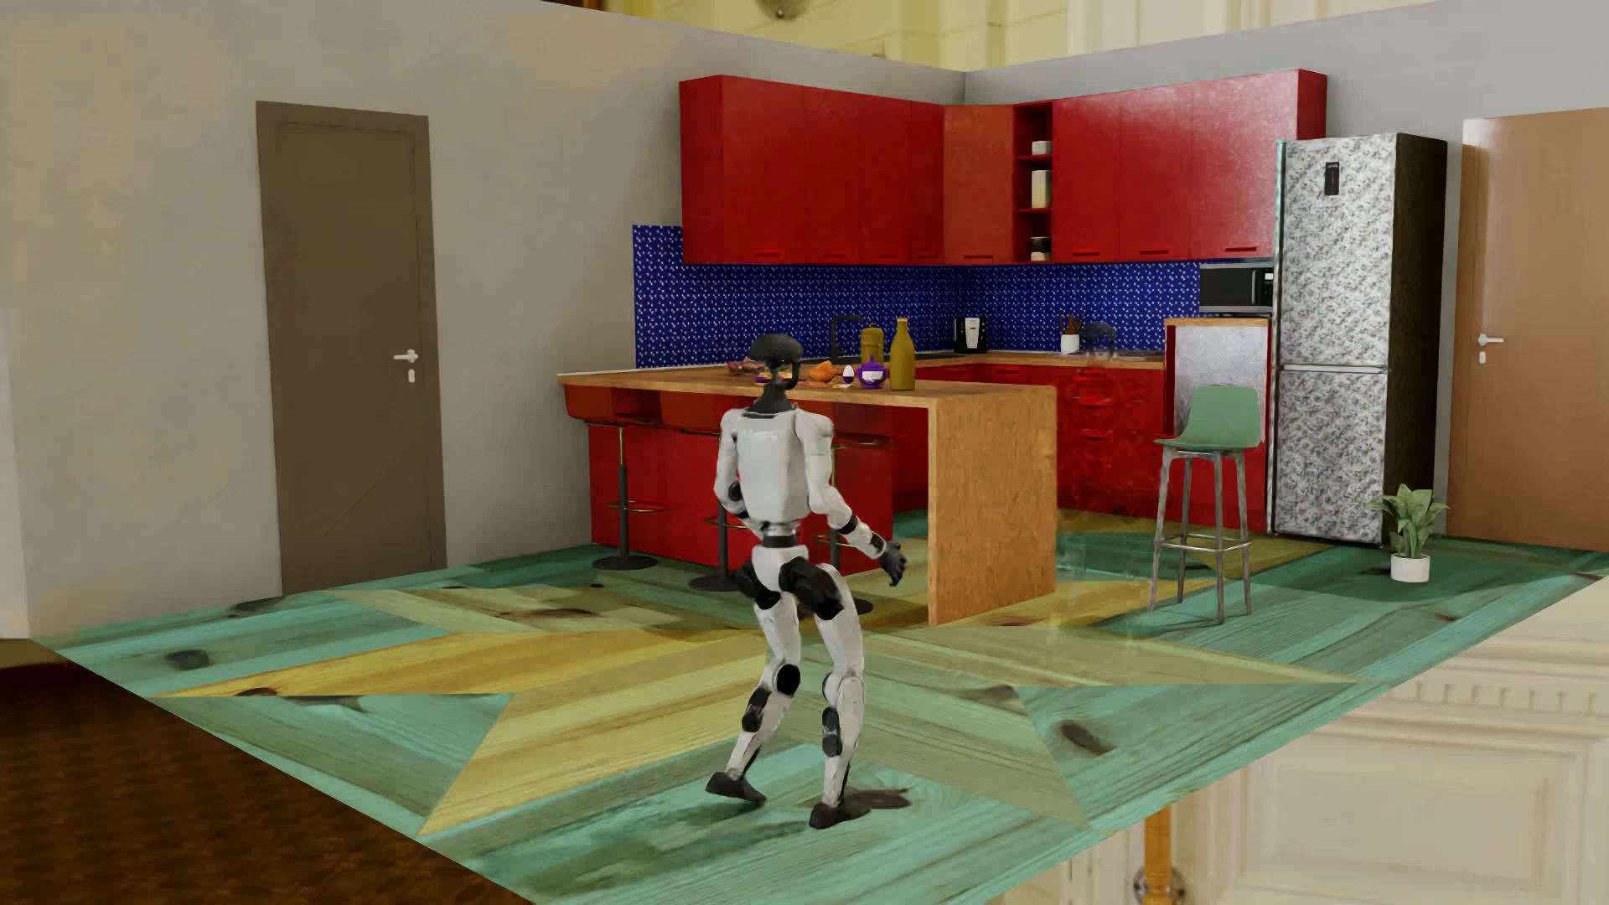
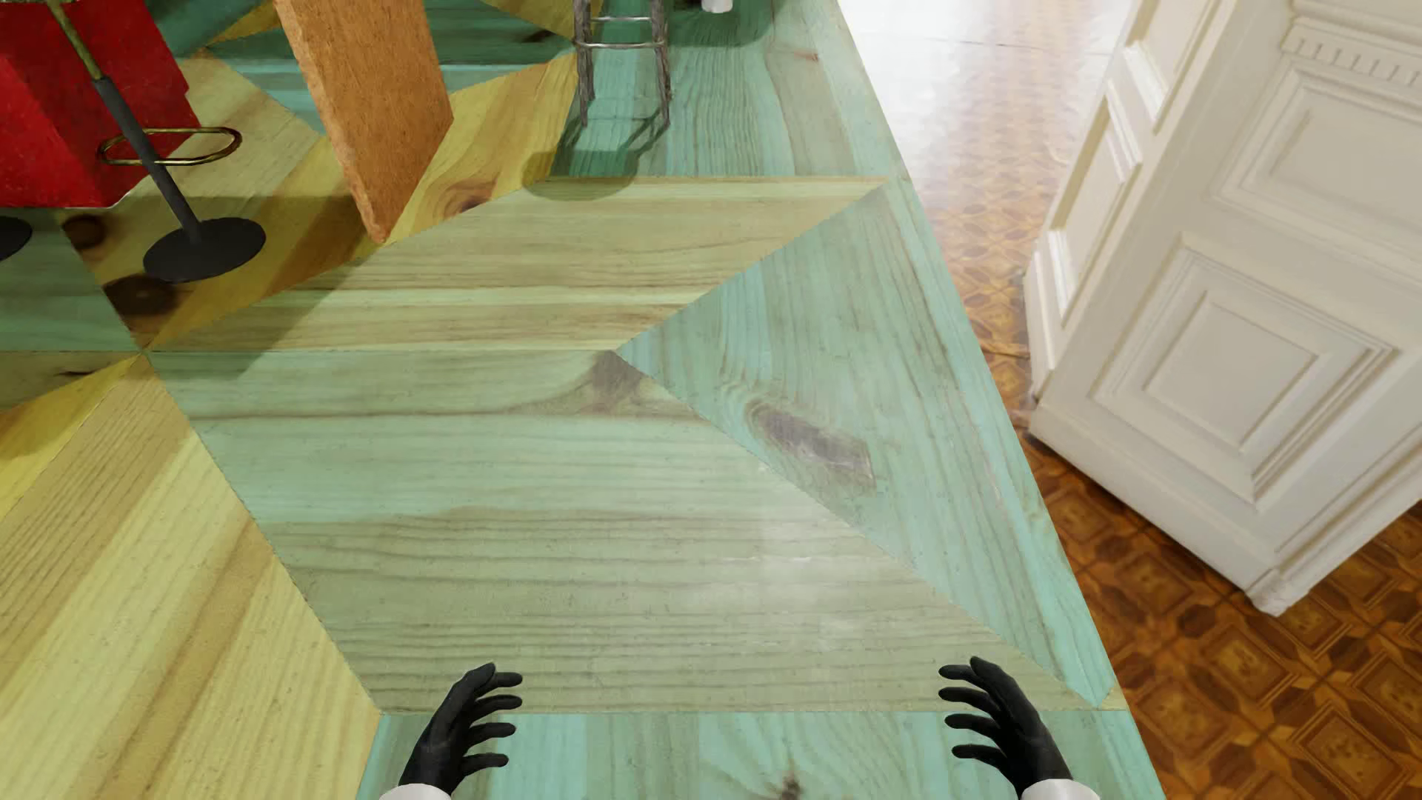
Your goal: Go to the stool
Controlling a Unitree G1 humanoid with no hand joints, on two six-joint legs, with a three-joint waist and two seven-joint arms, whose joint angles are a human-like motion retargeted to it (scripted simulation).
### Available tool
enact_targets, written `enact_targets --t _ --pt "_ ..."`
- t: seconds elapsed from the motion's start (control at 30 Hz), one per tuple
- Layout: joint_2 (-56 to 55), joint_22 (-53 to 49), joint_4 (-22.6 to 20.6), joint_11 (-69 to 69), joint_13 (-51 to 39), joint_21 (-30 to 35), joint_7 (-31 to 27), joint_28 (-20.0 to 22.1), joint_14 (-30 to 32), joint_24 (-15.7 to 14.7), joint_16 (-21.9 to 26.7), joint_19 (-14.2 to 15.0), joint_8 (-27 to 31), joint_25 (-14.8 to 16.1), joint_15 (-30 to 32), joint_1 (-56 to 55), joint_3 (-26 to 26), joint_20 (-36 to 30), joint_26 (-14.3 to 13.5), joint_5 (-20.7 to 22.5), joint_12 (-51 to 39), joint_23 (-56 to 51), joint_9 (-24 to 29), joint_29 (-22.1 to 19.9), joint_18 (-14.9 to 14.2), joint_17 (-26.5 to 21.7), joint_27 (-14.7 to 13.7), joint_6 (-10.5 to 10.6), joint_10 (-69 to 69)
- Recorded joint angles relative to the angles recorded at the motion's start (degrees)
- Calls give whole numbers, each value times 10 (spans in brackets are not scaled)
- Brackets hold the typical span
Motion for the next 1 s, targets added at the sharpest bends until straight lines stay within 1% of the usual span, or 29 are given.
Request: enact_targets --t 0.03,0.07,0.1,0.13,0.17,0.2,0.23,0.27,0.3,0.33,0.37,0.4,0.43,0.47,0.5,0.53,0.57,0.6,0.63,0.67,0.7,0.73,0.77,0.83,0.87,0.9,0.93,0.97,1.0 --pt "6 25 11 12 13 -9 5 -11 -50 9 -8 -3 1 6 -14 -12 4 -3 1 1 16 16 0 1 11 -12 -9 -1 -29" --pt "-1 37 31 45 14 -4 -6 -25 -132 22 -7 0 -2 16 -37 -30 1 -1 12 0 34 2 7 -3 75 -10 -2 -2 -115" --pt "-7 58 47 75 13 14 2 -40 -98 31 -7 6 0 21 -70 -29 7 12 30 -4 41 2 10 -13 -63 -4 11 -8 -120" --pt "-8 74 45 96 11 19 11 -48 -79 33 -5 15 1 20 -92 -24 11 3 51 -10 38 3 13 -23 -18 6 30 -14 -120" --pt "-12 75 32 112 10 18 13 -51 -89 29 -2 18 4 11 -113 -23 9 -4 72 -23 35 -3 11 -33 -15 26 53 -32 -120" --pt "-10 65 27 130 15 21 12 -44 -102 18 0 20 11 1 -124 -8 1 -10 80 -19 37 -2 20 -35 -14 23 59 -45 -121" --pt "-18 56 23 138 17 7 12 -29 -115 2 -4 21 12 -8 -129 1 -11 -9 79 -19 33 -1 25 -33 -15 24 61 -57 -120" --pt "-27 56 20 152 33 -7 15 -11 -129 -20 3 10 10 -15 -139 13 -21 -21 66 -28 20 2 26 -30 -17 33 52 -69 -122" --pt "-16 45 22 160 49 -9 12 4 -143 -39 2 5 8 -14 -157 24 -21 -28 48 -26 -2 16 35 -27 -20 22 42 -69 -113" --pt "-5 39 18 168 64 -16 8 19 -142 -54 -15 6 8 -10 -176 21 -21 -22 26 -28 -23 16 46 -26 -9 8 41 -66 -81" --pt "7 28 13 167 66 -26 1 34 -110 -63 -32 7 8 -1 -189 -4 -21 -31 5 -31 -30 25 55 -29 -14 -3 40 -60 -14" --pt "30 39 11 139 61 -30 -8 37 -42 -70 -39 7 10 12 -187 -39 -14 -41 -6 -25 -25 32 58 -38 31 -18 40 -39 56" --pt "54 47 15 112 51 -32 -2 26 -9 -73 -30 9 13 26 -187 -70 -2 -36 -6 -23 -17 27 60 -50 77 -17 39 -22 77" --pt "67 22 26 112 39 -24 11 12 -31 -66 -28 15 7 35 -187 -103 19 -32 10 -25 -3 13 64 -57 102 -18 32 0 57" --pt "29 19 43 221 10 -10 20 1 -46 -45 -10 26 0 32 -148 -118 24 -19 23 -25 19 -1 69 -56 113 -1 34 21 -25" --pt "-22 62 53 344 -30 7 15 -1 -65 -21 11 38 3 22 -63 -96 23 -20 30 -25 39 8 73 -49 -26 16 45 32 -70" --pt "-65 94 47 395 -38 6 18 5 -82 -6 26 50 9 11 -12 -79 20 -32 45 -30 46 10 66 -36 -24 32 53 30 -70" --pt "-92 73 39 336 -16 -3 20 21 -90 -6 19 59 17 4 -59 -57 15 -33 65 -34 45 10 59 -21 -26 41 47 16 -84" --pt "-114 42 31 262 -3 0 22 39 -101 -11 -9 67 22 0 -95 -29 1 -27 79 -39 37 11 64 -6 -27 32 42 -1 -89" --pt "-128 6 22 184 -5 -3 17 52 -102 -18 -42 64 26 -3 -46 -34 -16 -12 80 -46 26 29 69 8 -15 13 31 -17 -34" --pt "-112 17 21 187 0 -15 5 47 -43 -24 -40 6 23 -5 -61 -70 -3 -37 64 -39 16 36 65 12 5 -16 21 -15 55" --pt "-95 25 21 178 7 -20 -2 30 8 -33 -35 9 20 -4 -70 -106 5 -41 49 -36 20 34 52 6 46 -36 11 -8 105" --pt "-76 29 19 158 19 -22 4 4 -7 -42 -28 10 20 1 -75 -130 16 -38 41 -37 30 40 35 -8 68 -46 -4 0 100" --pt "-25 12 34 120 -6 -1 5 -35 -86 -52 -24 18 7 19 -84 -140 30 -4 61 -39 30 4 21 -38 34 -24 15 24 19" --pt "-11 11 47 114 -18 13 -4 -44 -105 -52 -10 22 5 24 -98 -130 34 7 70 -35 37 -18 9 -45 37 -9 33 36 -83" --pt "-15 50 49 157 -33 14 2 -41 5 -48 13 26 12 24 -116 -101 38 8 66 -41 33 -14 9 -47 -58 14 43 27 -124" --pt "-30 62 39 211 -38 17 1 -29 0 -40 27 28 21 19 -108 -91 31 5 64 -45 30 -5 15 -43 -33 32 45 12 -122" --pt "-36 59 37 221 -23 27 2 -12 -13 -31 22 30 31 8 -105 -85 28 2 53 -43 46 2 13 -32 -33 31 43 -2 -120" --pt "-19 66 35 195 7 14 5 6 -27 -27 6 35 32 0 -122 -70 24 -7 39 -47 43 6 22 -20 -34 38 42 -19 -120"
